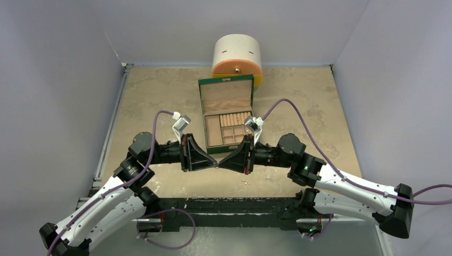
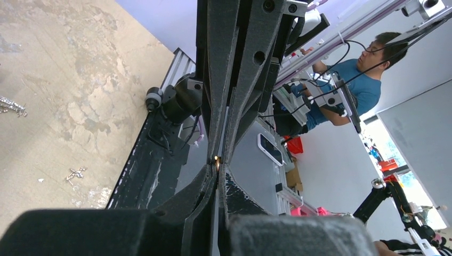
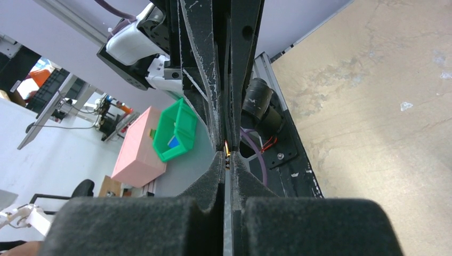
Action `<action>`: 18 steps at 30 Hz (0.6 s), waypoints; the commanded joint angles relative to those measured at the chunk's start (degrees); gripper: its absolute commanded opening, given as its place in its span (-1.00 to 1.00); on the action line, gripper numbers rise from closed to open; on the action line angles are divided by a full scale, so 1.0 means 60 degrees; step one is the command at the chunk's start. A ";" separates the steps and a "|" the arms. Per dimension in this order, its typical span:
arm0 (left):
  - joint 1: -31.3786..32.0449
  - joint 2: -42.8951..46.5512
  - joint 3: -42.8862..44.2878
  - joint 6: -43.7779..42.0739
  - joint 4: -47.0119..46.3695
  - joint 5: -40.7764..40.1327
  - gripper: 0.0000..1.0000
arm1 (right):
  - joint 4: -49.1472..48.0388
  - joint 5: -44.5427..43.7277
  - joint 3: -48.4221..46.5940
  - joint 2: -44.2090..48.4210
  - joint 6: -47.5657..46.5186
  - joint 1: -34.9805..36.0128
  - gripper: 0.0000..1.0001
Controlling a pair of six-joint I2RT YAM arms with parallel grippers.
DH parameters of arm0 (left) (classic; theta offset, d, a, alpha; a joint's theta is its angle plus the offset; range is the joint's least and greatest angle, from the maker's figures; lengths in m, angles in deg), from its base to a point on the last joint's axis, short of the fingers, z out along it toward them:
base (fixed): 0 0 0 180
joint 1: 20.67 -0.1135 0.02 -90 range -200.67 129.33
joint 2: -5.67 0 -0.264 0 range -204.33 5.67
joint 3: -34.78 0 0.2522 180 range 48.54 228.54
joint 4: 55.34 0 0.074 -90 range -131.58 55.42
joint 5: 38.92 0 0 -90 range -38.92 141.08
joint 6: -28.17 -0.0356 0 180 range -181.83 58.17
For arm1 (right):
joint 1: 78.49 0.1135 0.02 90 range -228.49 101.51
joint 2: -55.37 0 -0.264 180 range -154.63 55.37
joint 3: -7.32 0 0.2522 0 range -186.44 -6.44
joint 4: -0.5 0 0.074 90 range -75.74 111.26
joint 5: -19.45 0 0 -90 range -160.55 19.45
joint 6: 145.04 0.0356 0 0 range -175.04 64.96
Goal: Organize the mixed jewelry
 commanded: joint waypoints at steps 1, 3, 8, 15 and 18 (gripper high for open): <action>-0.0020 0.0113 0.0514 -0.0508 0.0033 -0.0239 -0.79 | -0.0408 -0.0004 -0.0060 0.0244 -0.0107 -0.0025 -1.00; -0.0029 0.0117 0.0741 -0.1011 0.0769 -0.0601 -0.59 | -0.0256 -0.0157 -0.0102 0.0306 -0.0167 -0.0025 -1.00; -0.0028 0.0048 0.1211 -0.1844 0.2369 -0.1683 -0.09 | 0.0867 -0.0885 -0.0461 0.0435 -0.0530 -0.0025 -1.00; -0.0025 0.0131 0.1702 -0.2753 0.4077 -0.3676 0.03 | 0.3584 -0.3441 -0.1398 0.0111 -0.1105 -0.0025 -1.00; -0.0030 0.0135 0.1882 -0.3110 0.4777 -0.5001 0.03 | 0.4918 -0.4939 -0.2018 -0.0415 -0.1289 -0.0027 -1.00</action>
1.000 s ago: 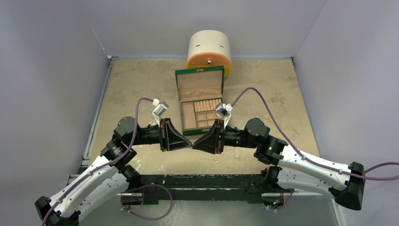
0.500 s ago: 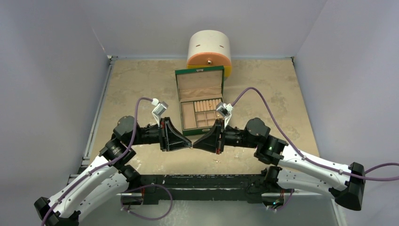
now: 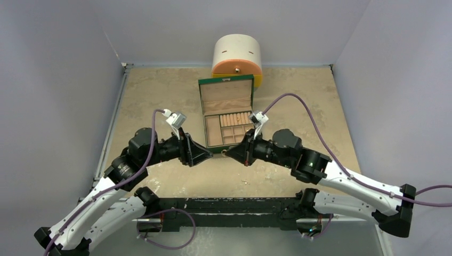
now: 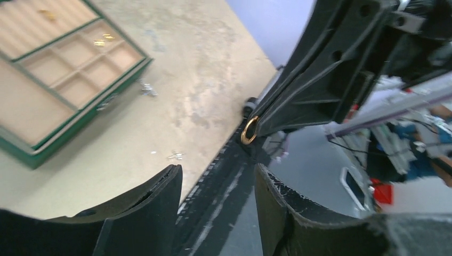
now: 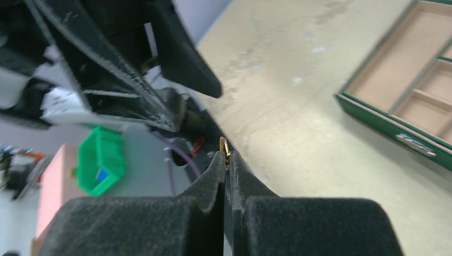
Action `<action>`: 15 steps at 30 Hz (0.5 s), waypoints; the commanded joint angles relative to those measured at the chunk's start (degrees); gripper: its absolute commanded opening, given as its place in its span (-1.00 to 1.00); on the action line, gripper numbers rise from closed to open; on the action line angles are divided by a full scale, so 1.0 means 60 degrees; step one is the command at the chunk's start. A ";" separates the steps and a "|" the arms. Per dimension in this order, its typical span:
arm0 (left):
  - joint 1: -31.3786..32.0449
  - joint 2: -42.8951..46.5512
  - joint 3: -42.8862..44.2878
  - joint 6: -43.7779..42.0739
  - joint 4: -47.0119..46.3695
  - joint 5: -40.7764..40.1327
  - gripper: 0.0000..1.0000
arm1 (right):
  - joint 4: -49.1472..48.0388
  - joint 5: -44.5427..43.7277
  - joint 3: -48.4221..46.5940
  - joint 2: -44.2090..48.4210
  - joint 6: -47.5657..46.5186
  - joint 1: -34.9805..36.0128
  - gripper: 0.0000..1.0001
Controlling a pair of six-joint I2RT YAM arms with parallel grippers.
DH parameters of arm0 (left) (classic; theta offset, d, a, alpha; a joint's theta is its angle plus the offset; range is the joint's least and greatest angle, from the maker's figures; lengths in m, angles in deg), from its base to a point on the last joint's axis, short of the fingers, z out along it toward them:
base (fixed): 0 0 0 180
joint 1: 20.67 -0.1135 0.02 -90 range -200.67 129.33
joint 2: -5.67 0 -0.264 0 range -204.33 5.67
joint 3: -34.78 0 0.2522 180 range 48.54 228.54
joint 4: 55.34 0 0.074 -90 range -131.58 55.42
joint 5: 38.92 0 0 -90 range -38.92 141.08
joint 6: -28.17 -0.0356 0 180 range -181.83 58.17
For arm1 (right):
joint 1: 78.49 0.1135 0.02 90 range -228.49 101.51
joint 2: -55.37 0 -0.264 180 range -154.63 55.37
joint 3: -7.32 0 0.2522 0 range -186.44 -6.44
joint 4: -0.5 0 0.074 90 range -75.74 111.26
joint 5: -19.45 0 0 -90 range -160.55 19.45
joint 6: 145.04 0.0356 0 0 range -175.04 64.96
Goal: Organize the mixed jewelry
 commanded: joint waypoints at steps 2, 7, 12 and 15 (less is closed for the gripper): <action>-0.0030 0.0071 0.0722 -0.1026 0.1490 -0.2634 0.04 | 0.2681 -0.3254 -0.1451 -0.0865 -0.0670 -0.0050 -1.00; -0.0030 0.0241 0.0774 -0.1267 0.1889 -0.3492 0.04 | 0.3809 -0.5117 -0.2176 -0.1959 -0.0902 -0.0263 -1.00; -0.0022 0.0427 0.0823 -0.1345 0.1973 -0.3983 0.04 | 0.4140 -0.6122 -0.2539 -0.2927 -0.1085 -0.0802 -1.00; -0.0027 0.0485 0.0832 -0.1459 0.1889 -0.4298 0.04 | 0.4133 -0.6453 -0.2789 -0.3505 -0.1365 -0.1134 -1.00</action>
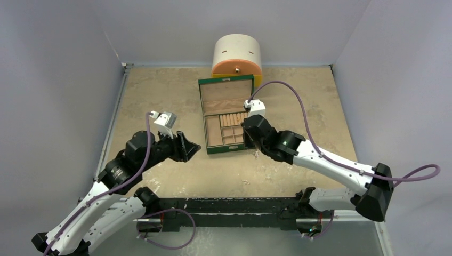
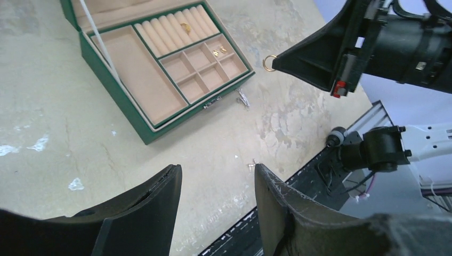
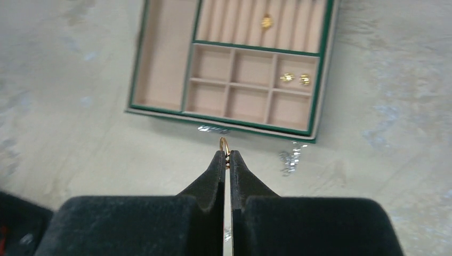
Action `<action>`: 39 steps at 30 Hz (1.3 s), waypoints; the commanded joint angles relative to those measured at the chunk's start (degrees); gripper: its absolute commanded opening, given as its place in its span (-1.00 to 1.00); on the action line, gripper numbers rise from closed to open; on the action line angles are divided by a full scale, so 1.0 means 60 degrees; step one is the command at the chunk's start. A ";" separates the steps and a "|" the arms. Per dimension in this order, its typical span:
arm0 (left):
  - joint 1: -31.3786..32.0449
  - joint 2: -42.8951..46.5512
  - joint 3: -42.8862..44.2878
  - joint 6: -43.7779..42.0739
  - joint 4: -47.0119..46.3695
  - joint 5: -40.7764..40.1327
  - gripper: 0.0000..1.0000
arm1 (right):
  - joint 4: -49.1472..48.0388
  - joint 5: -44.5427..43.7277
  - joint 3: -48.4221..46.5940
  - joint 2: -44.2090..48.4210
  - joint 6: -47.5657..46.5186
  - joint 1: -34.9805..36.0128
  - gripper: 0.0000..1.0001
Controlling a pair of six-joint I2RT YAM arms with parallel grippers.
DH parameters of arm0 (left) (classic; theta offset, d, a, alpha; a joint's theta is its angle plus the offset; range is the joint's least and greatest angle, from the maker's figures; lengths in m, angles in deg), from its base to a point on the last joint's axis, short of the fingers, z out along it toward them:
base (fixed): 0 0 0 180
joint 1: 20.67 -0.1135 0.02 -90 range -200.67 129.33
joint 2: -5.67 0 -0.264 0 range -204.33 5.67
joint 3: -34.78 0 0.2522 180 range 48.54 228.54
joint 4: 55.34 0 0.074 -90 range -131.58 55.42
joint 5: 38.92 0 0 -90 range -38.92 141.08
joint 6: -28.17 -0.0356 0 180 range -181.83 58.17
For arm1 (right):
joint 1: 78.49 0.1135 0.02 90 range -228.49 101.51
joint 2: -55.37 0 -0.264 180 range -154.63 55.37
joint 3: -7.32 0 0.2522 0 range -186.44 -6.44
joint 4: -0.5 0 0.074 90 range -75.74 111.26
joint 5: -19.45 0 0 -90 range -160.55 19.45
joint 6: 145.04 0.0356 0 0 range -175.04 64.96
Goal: Organize the mixed jewelry
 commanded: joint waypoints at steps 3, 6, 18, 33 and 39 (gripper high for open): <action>-0.0022 0.0161 0.0409 -0.0408 -0.0365 -0.0817 0.04 | 0.0198 -0.1378 -0.0997 -0.1095 -0.0751 -0.0520 -1.00; -0.0028 0.0212 0.0236 -0.0418 -0.0483 -0.1209 0.04 | -0.0029 -0.1338 -0.1333 -0.1684 -0.0939 -0.0724 -1.00; -0.0041 0.0331 0.0206 -0.0381 -0.0332 -0.1717 0.04 | -0.1413 -0.1156 -0.2117 -0.3663 -0.1121 -0.1332 -1.00; -0.0084 0.0440 0.0243 -0.0381 -0.0274 -0.2004 0.04 | -0.1978 -0.0723 -0.3177 -0.5737 -0.1001 -0.1861 -1.00; -0.0116 0.0506 0.0248 -0.0381 -0.0261 -0.2032 0.04 | -0.2096 -0.0507 -0.3331 -0.6144 -0.0834 -0.1927 -1.00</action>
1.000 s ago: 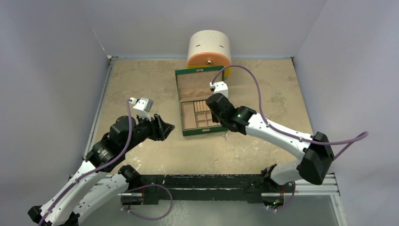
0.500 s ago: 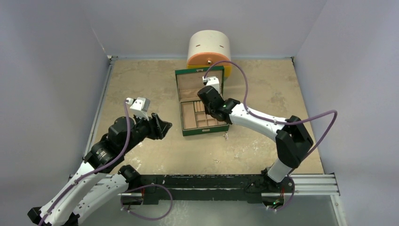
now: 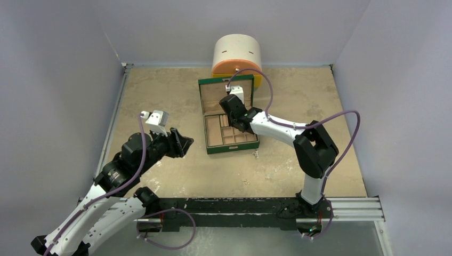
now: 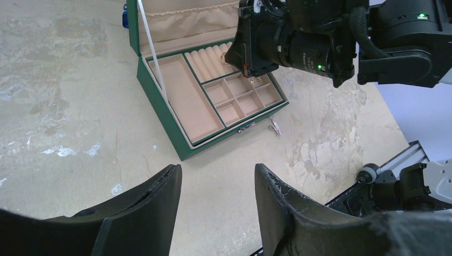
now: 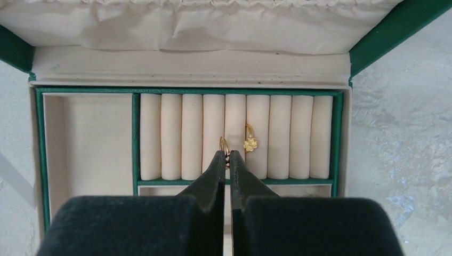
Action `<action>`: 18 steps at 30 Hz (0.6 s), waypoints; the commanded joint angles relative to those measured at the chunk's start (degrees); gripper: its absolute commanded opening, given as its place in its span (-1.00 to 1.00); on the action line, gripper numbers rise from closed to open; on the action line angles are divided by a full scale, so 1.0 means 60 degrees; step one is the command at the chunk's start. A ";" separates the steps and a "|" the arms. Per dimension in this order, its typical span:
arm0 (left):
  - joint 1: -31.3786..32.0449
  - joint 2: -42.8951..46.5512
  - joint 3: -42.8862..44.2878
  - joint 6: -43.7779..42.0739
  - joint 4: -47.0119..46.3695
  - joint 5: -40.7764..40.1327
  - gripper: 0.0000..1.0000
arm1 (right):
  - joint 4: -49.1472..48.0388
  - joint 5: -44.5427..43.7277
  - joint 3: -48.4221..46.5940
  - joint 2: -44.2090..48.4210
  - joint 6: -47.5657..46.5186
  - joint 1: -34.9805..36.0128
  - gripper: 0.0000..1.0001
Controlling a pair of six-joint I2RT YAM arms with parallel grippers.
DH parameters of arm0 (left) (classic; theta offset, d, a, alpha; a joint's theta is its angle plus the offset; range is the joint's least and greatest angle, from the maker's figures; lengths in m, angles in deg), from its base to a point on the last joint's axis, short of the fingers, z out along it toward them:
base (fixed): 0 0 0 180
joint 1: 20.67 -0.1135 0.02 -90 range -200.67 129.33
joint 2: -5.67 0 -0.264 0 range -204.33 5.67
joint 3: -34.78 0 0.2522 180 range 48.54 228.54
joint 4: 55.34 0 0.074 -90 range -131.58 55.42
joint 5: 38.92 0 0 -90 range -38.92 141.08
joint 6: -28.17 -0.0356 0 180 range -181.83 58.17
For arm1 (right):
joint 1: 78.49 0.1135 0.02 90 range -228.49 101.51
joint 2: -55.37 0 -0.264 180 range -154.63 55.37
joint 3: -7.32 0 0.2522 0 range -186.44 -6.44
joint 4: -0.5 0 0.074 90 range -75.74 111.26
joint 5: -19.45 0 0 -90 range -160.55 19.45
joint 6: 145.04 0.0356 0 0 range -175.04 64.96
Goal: Organize the mixed jewelry
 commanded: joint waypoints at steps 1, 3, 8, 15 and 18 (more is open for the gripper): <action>-0.0103 0.0129 0.0246 -0.0130 -0.0238 -0.0145 0.04 | -0.0323 0.0144 -0.0507 -0.0094 0.0190 -0.0075 -1.00; -0.0104 0.0154 0.0240 -0.0130 -0.0230 -0.0163 0.04 | -0.0321 0.0221 -0.0532 -0.0159 0.0258 -0.0078 -1.00; -0.0103 0.0131 0.0246 -0.0130 -0.0238 -0.0176 0.04 | -0.0441 0.0389 -0.0475 -0.0217 0.0352 -0.0086 -1.00; -0.0138 0.0135 0.0247 -0.0130 -0.0236 -0.0170 0.04 | -0.0458 0.0566 -0.0548 -0.0299 0.0441 -0.0087 -1.00; -0.0154 0.0128 0.0248 -0.0130 -0.0237 -0.0169 0.04 | -0.0460 0.0587 -0.0598 -0.0341 0.0446 -0.0081 -1.00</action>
